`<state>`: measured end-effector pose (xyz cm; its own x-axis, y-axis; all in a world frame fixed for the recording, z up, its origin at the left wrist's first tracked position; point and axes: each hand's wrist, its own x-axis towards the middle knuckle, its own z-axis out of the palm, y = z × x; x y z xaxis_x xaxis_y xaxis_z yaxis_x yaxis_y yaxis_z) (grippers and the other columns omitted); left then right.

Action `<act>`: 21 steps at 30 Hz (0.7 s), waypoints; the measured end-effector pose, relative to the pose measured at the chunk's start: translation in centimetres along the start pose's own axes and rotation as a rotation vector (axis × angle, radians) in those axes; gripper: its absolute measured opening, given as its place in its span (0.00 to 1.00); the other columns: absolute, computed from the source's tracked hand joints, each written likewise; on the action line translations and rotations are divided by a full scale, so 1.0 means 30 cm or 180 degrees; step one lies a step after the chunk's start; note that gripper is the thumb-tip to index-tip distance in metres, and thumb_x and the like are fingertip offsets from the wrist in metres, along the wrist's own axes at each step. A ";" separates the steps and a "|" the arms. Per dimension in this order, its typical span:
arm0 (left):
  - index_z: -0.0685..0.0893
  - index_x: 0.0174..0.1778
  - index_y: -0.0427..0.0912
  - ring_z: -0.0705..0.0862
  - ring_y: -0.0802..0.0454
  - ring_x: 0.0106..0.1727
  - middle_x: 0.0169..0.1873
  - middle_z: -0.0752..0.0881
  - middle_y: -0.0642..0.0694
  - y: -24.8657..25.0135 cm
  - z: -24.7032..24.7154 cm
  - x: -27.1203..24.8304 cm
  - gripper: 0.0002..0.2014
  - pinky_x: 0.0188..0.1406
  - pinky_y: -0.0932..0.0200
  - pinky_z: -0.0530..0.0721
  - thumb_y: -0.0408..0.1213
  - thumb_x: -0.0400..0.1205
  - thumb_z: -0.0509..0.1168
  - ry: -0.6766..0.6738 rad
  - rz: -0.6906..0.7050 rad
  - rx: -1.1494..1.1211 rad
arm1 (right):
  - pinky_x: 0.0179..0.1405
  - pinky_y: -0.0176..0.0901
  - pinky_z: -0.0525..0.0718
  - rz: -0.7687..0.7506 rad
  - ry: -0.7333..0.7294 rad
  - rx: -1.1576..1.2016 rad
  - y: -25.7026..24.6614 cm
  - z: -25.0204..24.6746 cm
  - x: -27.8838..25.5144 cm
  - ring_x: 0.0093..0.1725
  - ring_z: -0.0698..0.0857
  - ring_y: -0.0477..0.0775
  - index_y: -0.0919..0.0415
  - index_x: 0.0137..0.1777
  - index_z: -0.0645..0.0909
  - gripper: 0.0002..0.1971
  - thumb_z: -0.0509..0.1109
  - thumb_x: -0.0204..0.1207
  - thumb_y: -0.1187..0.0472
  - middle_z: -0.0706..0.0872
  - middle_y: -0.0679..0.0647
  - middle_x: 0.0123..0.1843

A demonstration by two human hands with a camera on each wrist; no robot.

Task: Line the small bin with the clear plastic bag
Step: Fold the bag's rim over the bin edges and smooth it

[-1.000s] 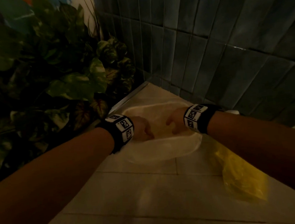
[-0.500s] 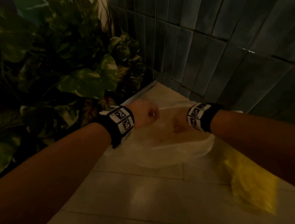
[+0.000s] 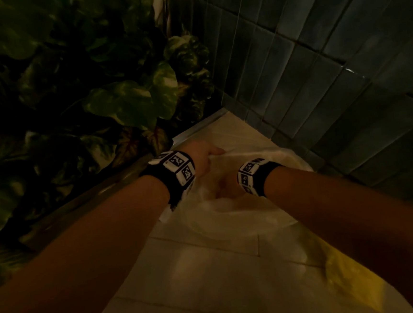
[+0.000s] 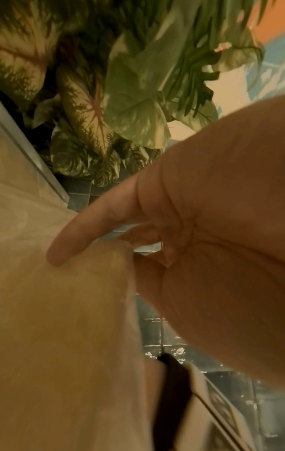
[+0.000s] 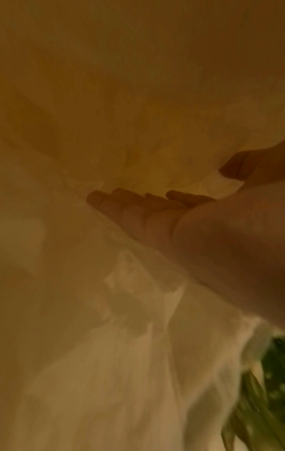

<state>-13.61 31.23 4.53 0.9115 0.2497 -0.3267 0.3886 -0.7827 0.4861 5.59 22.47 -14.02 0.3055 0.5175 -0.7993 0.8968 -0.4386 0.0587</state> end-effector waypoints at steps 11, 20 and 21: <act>0.49 0.84 0.56 0.64 0.43 0.81 0.83 0.60 0.45 -0.019 0.019 -0.001 0.50 0.78 0.46 0.69 0.55 0.71 0.73 -0.0502 0.0246 0.0169 | 0.73 0.51 0.70 0.0131 0.0298 0.0375 -0.316 -0.148 -0.534 0.76 0.72 0.63 0.67 0.76 0.68 0.26 0.65 0.81 0.58 0.70 0.63 0.78; 0.33 0.82 0.54 0.56 0.39 0.83 0.84 0.42 0.54 0.002 0.030 -0.048 0.74 0.77 0.36 0.68 0.70 0.51 0.76 -0.0743 -0.0017 0.0656 | 0.66 0.33 0.63 -0.0208 0.0276 -0.0086 -0.330 -0.170 -0.658 0.76 0.68 0.55 0.61 0.81 0.62 0.25 0.58 0.85 0.58 0.63 0.54 0.82; 0.32 0.82 0.53 0.57 0.38 0.83 0.84 0.42 0.53 0.008 0.029 -0.047 0.74 0.77 0.35 0.68 0.70 0.52 0.76 -0.0727 -0.0052 0.0684 | 0.56 0.31 0.68 -0.0152 0.0262 -0.0103 -0.322 -0.171 -0.675 0.71 0.74 0.53 0.60 0.81 0.61 0.25 0.57 0.86 0.59 0.64 0.55 0.82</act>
<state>-14.91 30.19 4.40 0.8423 0.1477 -0.5185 0.3434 -0.8883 0.3049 -7.61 19.99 4.66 0.2863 0.5965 -0.7498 0.9204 -0.3888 0.0421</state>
